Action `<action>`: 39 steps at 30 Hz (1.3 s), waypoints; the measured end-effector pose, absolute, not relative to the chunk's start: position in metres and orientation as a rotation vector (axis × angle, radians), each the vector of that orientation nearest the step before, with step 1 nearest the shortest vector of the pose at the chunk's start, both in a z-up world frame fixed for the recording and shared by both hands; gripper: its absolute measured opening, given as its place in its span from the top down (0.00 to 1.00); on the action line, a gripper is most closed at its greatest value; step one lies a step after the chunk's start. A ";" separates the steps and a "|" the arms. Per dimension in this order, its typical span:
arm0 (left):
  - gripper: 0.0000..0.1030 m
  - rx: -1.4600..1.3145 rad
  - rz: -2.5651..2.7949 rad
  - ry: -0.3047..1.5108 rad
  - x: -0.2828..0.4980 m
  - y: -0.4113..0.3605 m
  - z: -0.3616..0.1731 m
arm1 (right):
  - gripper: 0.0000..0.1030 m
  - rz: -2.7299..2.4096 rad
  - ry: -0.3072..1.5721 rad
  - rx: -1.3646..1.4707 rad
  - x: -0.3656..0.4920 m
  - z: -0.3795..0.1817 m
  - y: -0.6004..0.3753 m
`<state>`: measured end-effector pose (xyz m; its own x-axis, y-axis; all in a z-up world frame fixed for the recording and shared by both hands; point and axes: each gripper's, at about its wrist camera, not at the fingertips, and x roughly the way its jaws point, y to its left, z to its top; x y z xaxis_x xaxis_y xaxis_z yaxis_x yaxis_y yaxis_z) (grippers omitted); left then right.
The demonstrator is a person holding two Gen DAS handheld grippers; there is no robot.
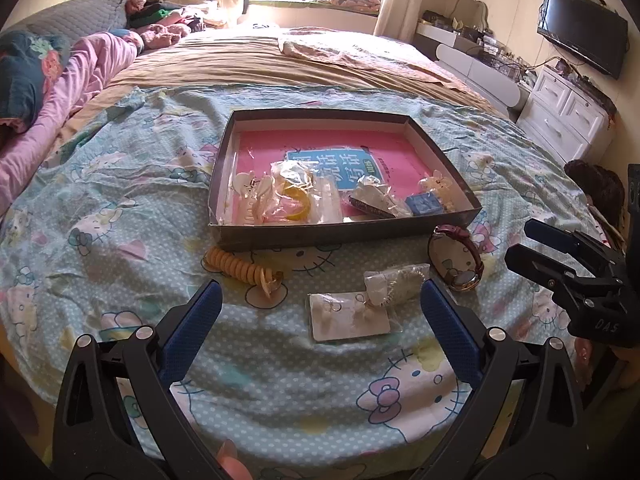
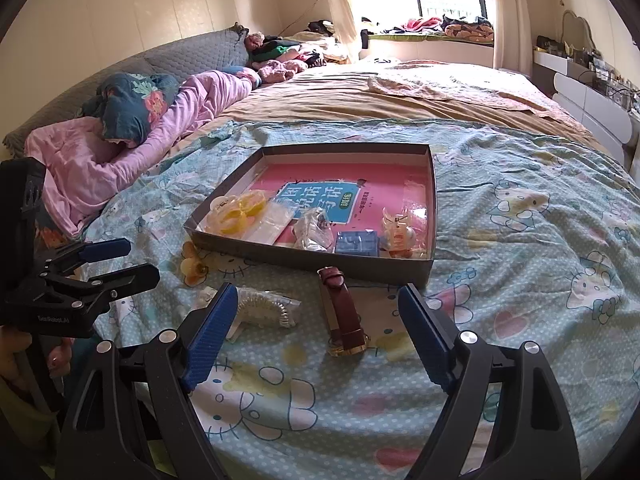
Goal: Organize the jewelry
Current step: 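Grasp the pearl earring card with the left tool while the right tool grasps the brown watch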
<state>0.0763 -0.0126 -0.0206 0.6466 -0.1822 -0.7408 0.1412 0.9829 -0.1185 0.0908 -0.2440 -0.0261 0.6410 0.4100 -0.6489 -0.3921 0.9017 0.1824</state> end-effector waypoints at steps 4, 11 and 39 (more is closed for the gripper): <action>0.10 -0.048 -0.187 0.877 0.079 -0.015 -0.031 | 0.21 0.453 0.762 0.025 0.092 -0.034 -0.244; 0.10 -0.052 -0.201 0.941 0.084 -0.019 -0.053 | 0.21 0.446 0.790 0.021 0.098 -0.046 -0.243; 0.10 0.046 -0.178 1.006 0.106 -0.050 -0.099 | 0.77 0.452 0.891 -0.011 0.131 -0.092 -0.231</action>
<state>0.1063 -0.0497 -0.0990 0.5220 -0.1275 -0.8434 0.1695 0.9845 -0.0439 0.1314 -0.2309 -0.0915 0.5410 0.3763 -0.7521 -0.3850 0.9059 0.1763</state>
